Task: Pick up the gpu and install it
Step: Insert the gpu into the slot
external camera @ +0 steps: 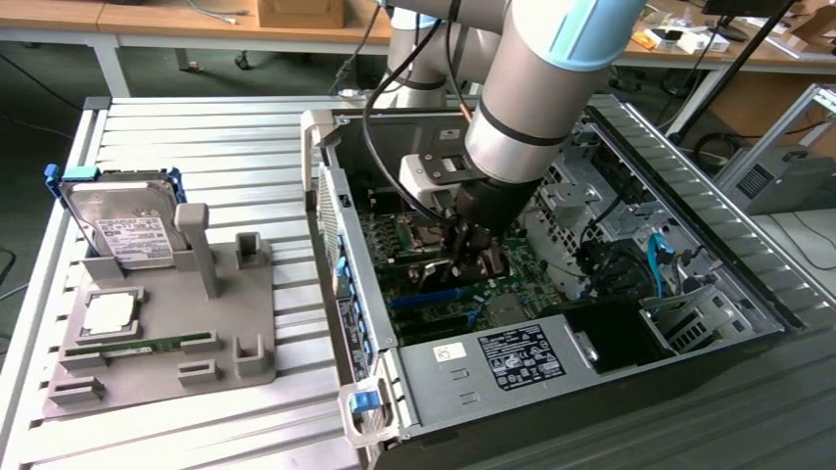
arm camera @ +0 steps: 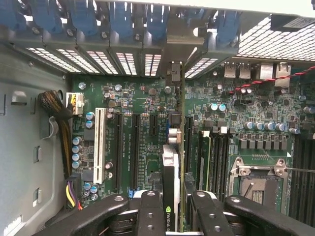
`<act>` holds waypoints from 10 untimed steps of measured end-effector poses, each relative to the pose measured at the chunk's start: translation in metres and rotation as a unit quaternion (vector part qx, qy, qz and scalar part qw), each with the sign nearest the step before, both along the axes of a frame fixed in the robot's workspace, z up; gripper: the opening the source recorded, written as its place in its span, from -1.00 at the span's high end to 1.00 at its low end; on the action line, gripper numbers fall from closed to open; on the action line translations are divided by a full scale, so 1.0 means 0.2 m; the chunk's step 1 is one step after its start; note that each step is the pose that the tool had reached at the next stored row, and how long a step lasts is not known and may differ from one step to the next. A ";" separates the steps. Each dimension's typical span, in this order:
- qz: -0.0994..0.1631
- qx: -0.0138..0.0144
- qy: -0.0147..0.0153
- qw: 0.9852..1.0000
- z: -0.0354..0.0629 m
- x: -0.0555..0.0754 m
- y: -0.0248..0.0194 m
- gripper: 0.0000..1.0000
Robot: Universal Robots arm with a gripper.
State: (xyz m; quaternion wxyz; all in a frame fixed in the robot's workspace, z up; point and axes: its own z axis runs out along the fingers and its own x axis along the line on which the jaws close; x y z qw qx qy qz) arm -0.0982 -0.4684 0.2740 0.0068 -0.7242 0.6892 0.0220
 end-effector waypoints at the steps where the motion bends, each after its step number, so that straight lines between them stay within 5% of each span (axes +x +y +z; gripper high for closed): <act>1: 0.000 0.000 0.000 1.000 0.000 0.00 0.000 0.47; 10: 0.000 0.000 0.000 1.000 -0.008 0.00 0.000 0.47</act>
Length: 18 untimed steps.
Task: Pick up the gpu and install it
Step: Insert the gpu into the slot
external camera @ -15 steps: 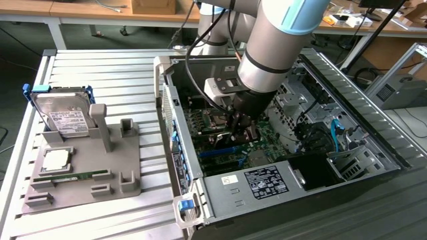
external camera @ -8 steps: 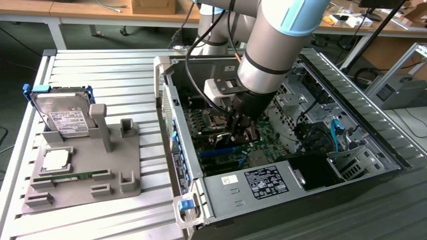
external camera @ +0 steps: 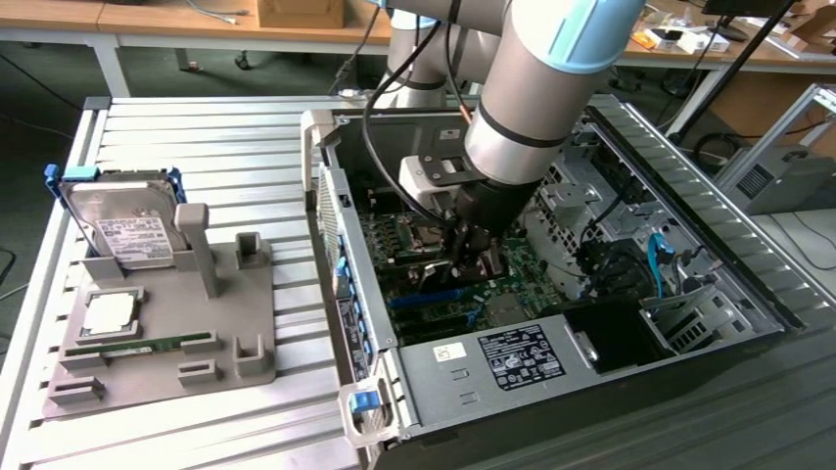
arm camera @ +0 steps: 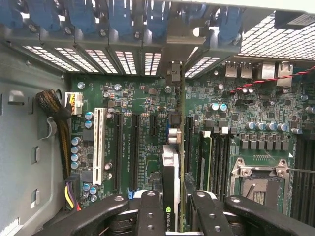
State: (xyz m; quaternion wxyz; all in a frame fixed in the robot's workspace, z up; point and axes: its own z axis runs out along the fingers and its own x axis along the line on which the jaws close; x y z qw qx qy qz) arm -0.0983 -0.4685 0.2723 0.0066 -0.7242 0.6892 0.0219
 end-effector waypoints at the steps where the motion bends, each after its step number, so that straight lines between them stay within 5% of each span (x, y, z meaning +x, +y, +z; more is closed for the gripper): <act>1: 0.000 0.000 0.000 1.000 -0.001 0.00 0.000 0.47; 18: 0.000 0.000 0.000 1.000 -0.020 0.00 0.001 0.47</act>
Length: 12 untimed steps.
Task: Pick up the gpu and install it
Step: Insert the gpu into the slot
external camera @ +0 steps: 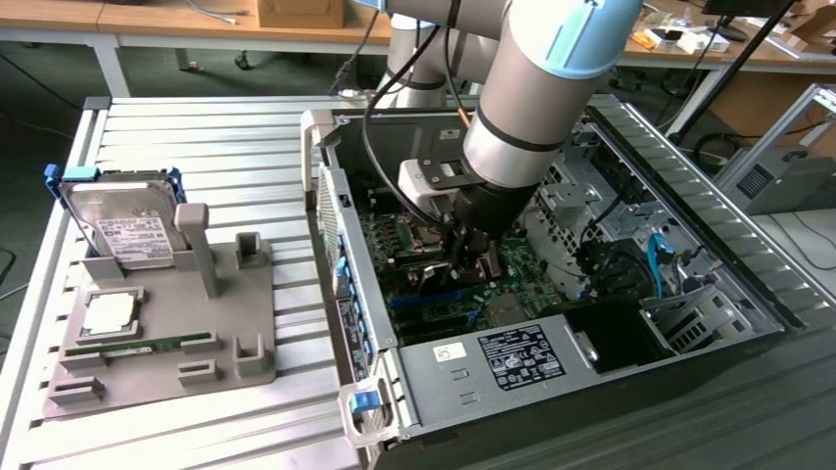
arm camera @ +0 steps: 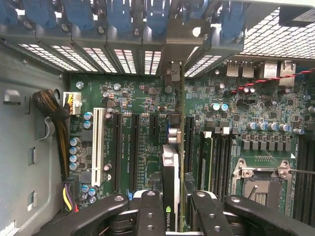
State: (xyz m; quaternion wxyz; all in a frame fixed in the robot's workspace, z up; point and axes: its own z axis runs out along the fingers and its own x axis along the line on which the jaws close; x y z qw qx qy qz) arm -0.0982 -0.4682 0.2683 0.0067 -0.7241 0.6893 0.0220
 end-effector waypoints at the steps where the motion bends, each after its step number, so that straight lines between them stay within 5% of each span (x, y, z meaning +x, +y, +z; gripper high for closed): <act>1: -0.001 0.000 0.000 1.000 0.000 0.00 0.000 0.47; 12: -0.008 0.000 0.000 1.000 -0.001 0.00 0.000 0.47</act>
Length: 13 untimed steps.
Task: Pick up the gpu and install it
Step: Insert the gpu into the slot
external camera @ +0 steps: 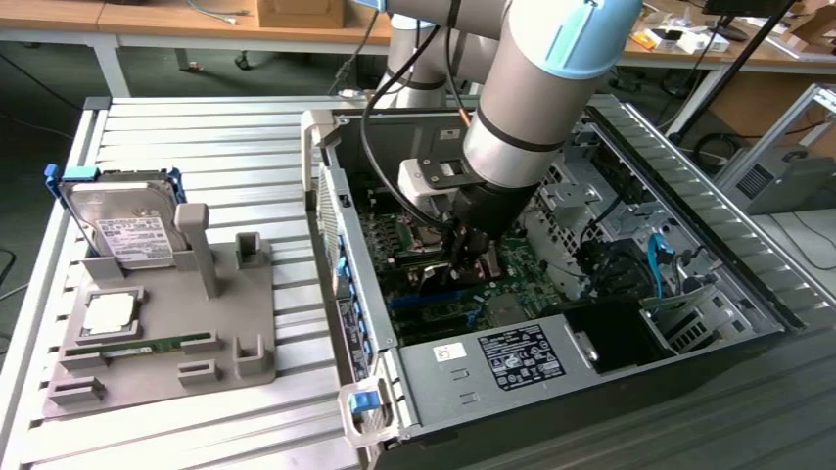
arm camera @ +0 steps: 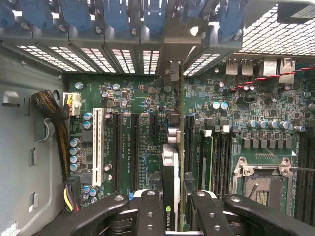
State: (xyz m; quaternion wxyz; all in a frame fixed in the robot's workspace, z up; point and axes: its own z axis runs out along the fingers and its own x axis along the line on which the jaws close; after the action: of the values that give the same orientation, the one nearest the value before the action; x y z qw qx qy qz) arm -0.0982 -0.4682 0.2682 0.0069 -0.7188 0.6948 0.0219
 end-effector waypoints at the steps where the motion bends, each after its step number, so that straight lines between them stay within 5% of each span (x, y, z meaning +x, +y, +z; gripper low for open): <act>1: 0.000 0.000 0.000 1.000 0.000 0.00 0.000 0.47; 13: -0.006 0.000 0.000 1.000 0.000 0.00 0.000 0.47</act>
State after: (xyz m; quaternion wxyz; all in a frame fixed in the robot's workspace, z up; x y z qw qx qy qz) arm -0.0982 -0.4682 0.2681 0.0070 -0.7146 0.6991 0.0219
